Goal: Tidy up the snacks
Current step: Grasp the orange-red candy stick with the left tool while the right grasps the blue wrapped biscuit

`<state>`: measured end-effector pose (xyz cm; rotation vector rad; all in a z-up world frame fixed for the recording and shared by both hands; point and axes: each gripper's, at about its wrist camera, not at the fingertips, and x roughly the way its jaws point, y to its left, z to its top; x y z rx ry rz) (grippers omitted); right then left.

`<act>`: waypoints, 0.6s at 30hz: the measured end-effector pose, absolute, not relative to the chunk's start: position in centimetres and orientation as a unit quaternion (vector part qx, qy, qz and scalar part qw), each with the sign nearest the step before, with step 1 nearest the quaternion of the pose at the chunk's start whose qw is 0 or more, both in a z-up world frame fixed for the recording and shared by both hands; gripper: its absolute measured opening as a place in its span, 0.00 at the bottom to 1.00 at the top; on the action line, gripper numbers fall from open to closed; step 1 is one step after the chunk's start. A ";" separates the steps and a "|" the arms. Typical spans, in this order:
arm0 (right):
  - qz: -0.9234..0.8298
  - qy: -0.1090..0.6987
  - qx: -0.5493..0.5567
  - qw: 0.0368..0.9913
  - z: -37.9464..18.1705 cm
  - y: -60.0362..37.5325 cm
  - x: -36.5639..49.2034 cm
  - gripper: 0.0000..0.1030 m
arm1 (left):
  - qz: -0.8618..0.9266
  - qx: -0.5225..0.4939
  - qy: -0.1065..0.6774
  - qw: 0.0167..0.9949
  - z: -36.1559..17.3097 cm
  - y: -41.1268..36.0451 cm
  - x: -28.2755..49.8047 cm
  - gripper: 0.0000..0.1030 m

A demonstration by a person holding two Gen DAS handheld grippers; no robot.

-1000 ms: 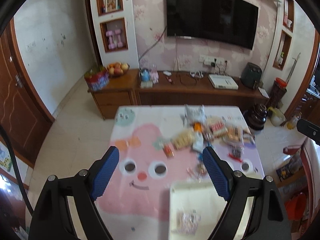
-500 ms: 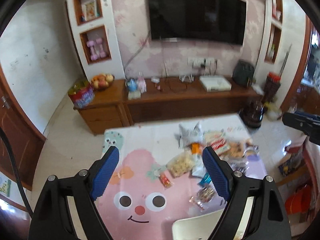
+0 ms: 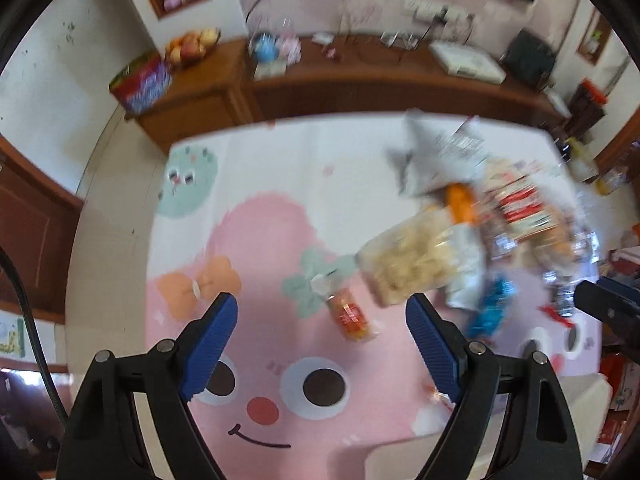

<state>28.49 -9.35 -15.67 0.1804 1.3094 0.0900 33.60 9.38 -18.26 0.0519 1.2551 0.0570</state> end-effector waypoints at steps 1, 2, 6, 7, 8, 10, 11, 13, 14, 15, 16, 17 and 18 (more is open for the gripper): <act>0.042 0.615 0.093 0.782 -16.6 -9.3 28.8 0.56 | 0.028 0.022 0.601 0.799 -19.9 9.5 34.1 0.83; 0.041 0.624 0.105 0.773 -17.9 -9.3 29.2 0.56 | 0.029 0.019 0.609 0.793 -20.8 9.6 34.4 0.83; 0.031 0.650 0.128 0.748 -22.0 -9.0 30.3 0.56 | 0.039 0.003 0.625 0.779 -24.3 10.0 35.1 0.83; 0.028 0.655 0.132 0.743 -22.8 -8.9 30.5 0.56 | 0.044 -0.004 0.628 0.777 -25.0 10.2 35.2 0.83; 0.024 0.660 0.135 0.739 -23.5 -8.8 30.6 0.56 | 0.047 -0.011 0.630 0.775 -25.5 10.3 35.4 0.83; 0.017 0.667 0.137 0.732 -24.7 -8.6 30.8 0.56 | 0.050 -0.028 0.635 0.771 -26.6 10.5 35.6 0.83; 0.012 0.670 0.139 0.729 -25.3 -8.5 31.0 0.56 | 0.050 -0.034 0.636 0.770 -26.9 10.6 35.7 0.83; 0.007 0.674 0.146 0.724 -26.2 -8.3 31.0 0.56 | 0.052 -0.044 0.638 0.767 -27.7 10.7 35.8 0.79; 0.005 0.675 0.148 0.723 -26.5 -8.4 31.1 0.56 | 0.051 -0.049 0.639 0.766 -28.0 10.7 35.8 0.74; 0.002 0.677 0.150 0.721 -26.8 -8.3 31.1 0.56 | 0.050 -0.054 0.640 0.765 -28.3 10.8 35.9 0.68; 0.001 0.678 0.151 0.719 -27.0 -8.3 31.2 0.55 | 0.049 -0.060 0.643 0.762 -28.6 10.9 35.9 0.66; 0.000 0.680 0.150 0.718 -27.3 -8.2 31.2 0.55 | 0.047 -0.064 0.644 0.761 -28.9 11.0 35.9 0.60; -0.002 0.681 0.148 0.717 -27.5 -8.1 31.3 0.51 | 0.047 -0.067 0.646 0.759 -29.2 11.1 35.9 0.56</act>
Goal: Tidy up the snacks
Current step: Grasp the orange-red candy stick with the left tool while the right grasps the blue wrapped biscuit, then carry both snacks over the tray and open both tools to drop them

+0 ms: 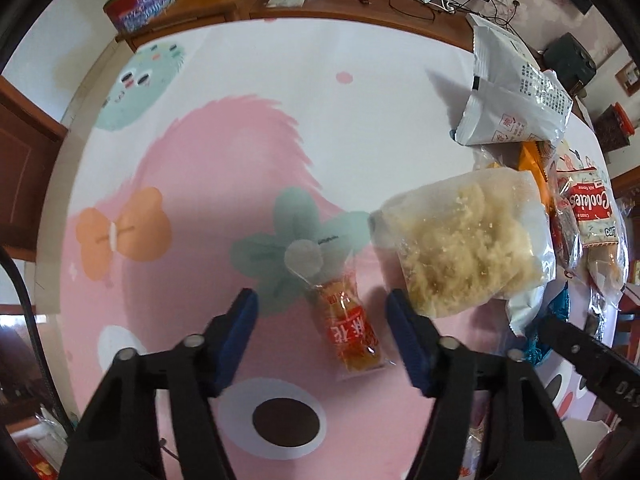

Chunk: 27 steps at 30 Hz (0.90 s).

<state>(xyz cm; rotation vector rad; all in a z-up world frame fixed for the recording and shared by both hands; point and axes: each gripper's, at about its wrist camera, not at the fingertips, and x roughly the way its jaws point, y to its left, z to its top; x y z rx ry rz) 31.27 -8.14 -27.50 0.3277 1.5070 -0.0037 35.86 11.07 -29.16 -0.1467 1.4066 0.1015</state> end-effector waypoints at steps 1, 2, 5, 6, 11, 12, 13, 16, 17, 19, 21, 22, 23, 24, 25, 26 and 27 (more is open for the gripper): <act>-0.003 0.682 0.145 0.717 -27.7 -8.0 31.3 0.48 | 0.048 -0.069 0.647 0.758 -29.4 11.2 35.8 0.55; -0.004 0.686 0.142 0.714 -28.0 -7.8 31.3 0.44 | 0.048 -0.067 0.643 0.762 -29.4 11.2 35.8 0.52; -0.001 0.690 0.138 0.711 -28.4 -7.4 31.2 0.34 | 0.050 -0.057 0.639 0.766 -29.5 11.1 35.6 0.43; -0.001 0.688 0.133 0.714 -28.4 -7.2 31.2 0.33 | 0.052 -0.054 0.636 0.768 -29.4 11.1 35.5 0.34; 0.003 0.683 0.129 0.719 -28.4 -6.7 31.2 0.25 | 0.048 -0.057 0.630 0.773 -29.2 10.7 34.9 0.17; 0.004 0.682 0.129 0.720 -28.4 -6.8 31.1 0.24 | 0.048 -0.058 0.629 0.773 -29.1 10.9 34.9 0.17; 0.006 0.682 0.129 0.720 -28.3 -6.8 31.0 0.23 | 0.049 -0.054 0.628 0.775 -28.9 11.0 34.6 0.17; 0.010 0.676 0.130 0.725 -27.7 -7.4 30.5 0.23 | 0.049 -0.043 0.619 0.783 -28.1 10.6 33.8 0.17; 0.012 0.673 0.133 0.728 -27.4 -7.7 30.3 0.23 | 0.048 -0.043 0.615 0.786 -27.5 10.3 33.4 0.17; 0.015 0.667 0.140 0.731 -26.7 -8.3 29.9 0.23 | 0.049 -0.041 0.602 0.796 -26.1 10.3 32.6 0.17; 0.020 0.657 0.146 0.740 -25.7 -8.8 29.5 0.23 | 0.047 -0.044 0.592 0.804 -24.7 10.4 31.9 0.17; 0.020 0.651 0.146 0.745 -25.1 -9.0 29.3 0.23 | 0.046 -0.045 0.584 0.809 -23.7 10.4 31.4 0.17; 0.021 0.646 0.146 0.749 -24.5 -9.4 29.0 0.23 | 0.046 -0.044 0.577 0.814 -22.8 10.3 30.9 0.17; 0.022 0.642 0.148 0.752 -24.0 -9.7 28.7 0.23 | 0.044 -0.044 0.571 0.819 -22.0 10.2 30.4 0.17; 0.025 0.636 0.152 0.756 -23.2 -10.0 28.4 0.23 | 0.039 -0.047 0.562 0.825 -20.8 10.2 29.5 0.17; 0.027 0.631 0.155 0.760 -22.6 -10.1 28.0 0.23 | 0.036 -0.048 0.555 0.830 -19.9 10.1 28.9 0.17; 0.031 0.625 0.157 0.764 -21.7 -10.3 27.5 0.23 | 0.032 -0.047 0.549 0.834 -18.9 9.8 28.1 0.17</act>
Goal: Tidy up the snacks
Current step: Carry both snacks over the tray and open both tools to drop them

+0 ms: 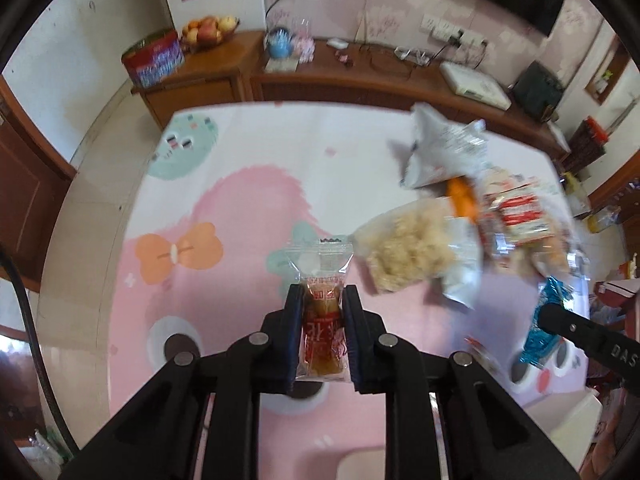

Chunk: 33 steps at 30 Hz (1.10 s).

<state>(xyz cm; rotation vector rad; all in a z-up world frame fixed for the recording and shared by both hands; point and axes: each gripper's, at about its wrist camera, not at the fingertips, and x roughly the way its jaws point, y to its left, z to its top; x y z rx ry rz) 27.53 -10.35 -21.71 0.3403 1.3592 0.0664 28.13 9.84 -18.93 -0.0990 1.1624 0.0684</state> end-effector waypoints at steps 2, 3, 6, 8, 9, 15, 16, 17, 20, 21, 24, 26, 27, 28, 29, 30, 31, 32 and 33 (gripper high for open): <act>0.039 0.612 0.159 0.774 -19.9 -10.6 26.4 0.23 | 0.022 -0.046 0.535 0.843 -16.6 9.4 26.9 0.17; 0.044 0.606 0.158 0.778 -19.1 -10.6 25.8 0.23 | 0.017 -0.045 0.530 0.847 -15.8 9.5 26.3 0.17; 0.059 0.584 0.154 0.794 -16.1 -10.5 23.8 0.23 | 0.003 -0.038 0.512 0.858 -13.1 8.3 23.4 0.17; 0.069 0.569 0.147 0.806 -14.1 -10.6 21.8 0.23 | -0.005 -0.037 0.502 0.864 -11.3 7.3 21.1 0.17; 0.073 0.562 0.140 0.812 -13.1 -10.7 20.7 0.23 | -0.007 -0.036 0.499 0.866 -10.8 6.9 20.2 0.17; 0.091 0.526 0.128 0.836 -8.5 -11.5 14.9 0.23 | -0.022 -0.033 0.480 0.876 -7.5 4.8 13.6 0.17; 0.092 0.521 0.125 0.839 -7.9 -11.7 14.0 0.23 | -0.024 -0.030 0.479 0.877 -7.1 4.3 12.6 0.17; 0.093 0.516 0.124 0.843 -7.4 -11.8 13.0 0.23 | -0.027 -0.028 0.478 0.877 -6.8 3.9 11.7 0.18; 0.095 0.502 0.113 0.852 -5.8 -12.5 10.1 0.23 | -0.034 -0.026 0.478 0.878 -6.1 2.9 9.1 0.18; 0.098 0.498 0.108 0.855 -5.4 -12.6 9.1 0.23 | -0.035 -0.024 0.476 0.878 -5.9 2.6 8.3 0.18; 0.100 0.491 0.095 0.860 -4.6 -12.9 6.8 0.23 | -0.039 -0.023 0.472 0.880 -5.3 1.7 6.0 0.19; 0.103 0.489 0.090 0.862 -4.2 -13.0 5.4 0.23 | -0.043 -0.025 0.472 0.880 -5.0 1.3 4.8 0.19; 0.105 0.488 0.087 0.862 -4.1 -13.0 4.8 0.23 | -0.046 -0.025 0.472 0.880 -4.9 1.0 4.1 0.19; 0.106 0.489 0.085 0.862 -4.0 -13.0 4.3 0.23 | -0.046 -0.023 0.472 0.880 -4.9 0.8 3.7 0.19; 0.108 0.489 0.085 0.861 -4.0 -13.0 3.7 0.23 | -0.045 -0.022 0.471 0.881 -4.9 0.6 3.3 0.19; 0.109 0.489 0.085 0.861 -4.0 -13.0 3.3 0.23 | -0.045 -0.020 0.469 0.882 -4.8 0.4 2.8 0.19; 0.111 0.490 0.084 0.861 -4.0 -13.0 2.8 0.23 | -0.047 -0.018 0.468 0.882 -4.9 0.1 2.4 0.19; 0.111 0.490 0.083 0.861 -4.0 -13.0 2.4 0.23 | -0.047 -0.018 0.468 0.882 -5.0 0.0 2.1 0.19; 0.110 0.490 0.080 0.861 -4.1 -13.0 2.0 0.23 | -0.048 -0.018 0.468 0.882 -5.0 -0.2 1.8 0.19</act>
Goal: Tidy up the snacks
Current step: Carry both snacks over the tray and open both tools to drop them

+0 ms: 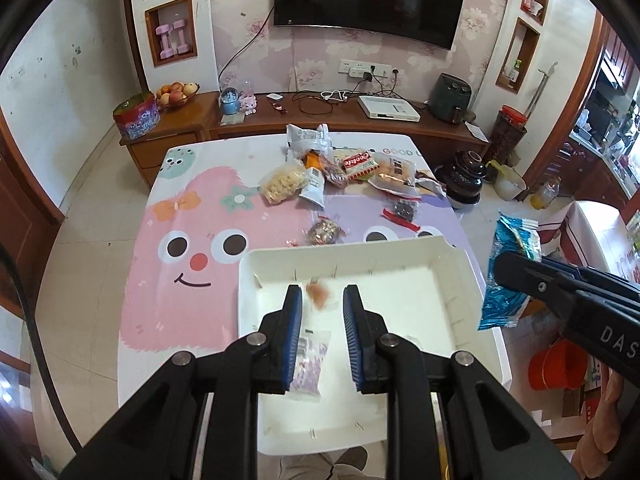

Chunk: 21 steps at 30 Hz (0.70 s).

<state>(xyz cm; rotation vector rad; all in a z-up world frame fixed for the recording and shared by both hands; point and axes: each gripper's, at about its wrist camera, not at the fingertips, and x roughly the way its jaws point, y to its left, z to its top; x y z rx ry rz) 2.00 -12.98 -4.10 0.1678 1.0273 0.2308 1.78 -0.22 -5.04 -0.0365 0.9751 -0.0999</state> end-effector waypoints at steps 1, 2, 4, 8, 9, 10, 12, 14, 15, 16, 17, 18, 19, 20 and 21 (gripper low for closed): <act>0.109 0.489 0.078 0.862 -4.2 -12.9 1.8 0.23 | -0.049 -0.017 0.469 0.882 -5.2 -0.4 1.4 0.19; 0.109 0.489 0.075 0.862 -4.3 -12.9 1.4 0.23 | -0.049 -0.015 0.469 0.882 -5.3 -0.6 1.2 0.19; 0.109 0.490 0.069 0.862 -4.5 -12.7 0.8 0.23 | -0.048 -0.008 0.471 0.881 -5.7 -1.0 0.7 0.19; 0.105 0.496 0.057 0.860 -5.2 -12.3 -0.2 0.23 | -0.050 -0.003 0.476 0.878 -6.4 -1.4 0.0 0.19; 0.105 0.497 0.055 0.860 -5.3 -12.2 -0.3 0.23 | -0.050 -0.002 0.477 0.878 -6.5 -1.4 -0.1 0.19; 0.104 0.498 0.053 0.859 -5.5 -12.1 -0.5 0.23 | -0.048 0.001 0.477 0.878 -6.5 -1.5 -0.3 0.19; 0.103 0.501 0.051 0.857 -5.8 -12.0 -0.9 0.23 | -0.047 0.005 0.477 0.877 -6.7 -1.6 -0.5 0.19; 0.104 0.504 0.050 0.856 -6.1 -11.9 -1.1 0.24 | -0.046 0.007 0.478 0.877 -6.7 -1.5 -0.9 0.20; 0.103 0.505 0.049 0.855 -6.2 -11.9 -1.2 0.24 | -0.046 0.006 0.479 0.876 -6.8 -1.4 -1.0 0.25; 0.101 0.506 0.046 0.856 -6.2 -11.8 -1.3 0.24 | -0.045 0.005 0.480 0.876 -6.8 -1.4 -1.1 0.29; 0.097 0.505 0.043 0.856 -6.3 -11.8 -1.5 0.24 | -0.043 0.003 0.482 0.875 -6.9 -1.3 -1.2 0.38; 0.095 0.505 0.041 0.857 -6.3 -11.7 -1.6 0.25 | -0.042 0.002 0.483 0.875 -6.9 -1.2 -1.4 0.48; 0.095 0.506 0.042 0.856 -6.4 -11.7 -1.7 0.25 | -0.038 0.001 0.483 0.875 -7.0 -1.0 -1.5 0.53; 0.094 0.507 0.044 0.855 -6.4 -11.7 -1.7 0.27 | -0.035 -0.002 0.482 0.876 -6.9 -0.9 -1.6 0.58; 0.094 0.509 0.047 0.854 -6.5 -11.8 -1.8 0.29 | -0.033 -0.004 0.481 0.876 -6.9 -0.8 -1.8 0.60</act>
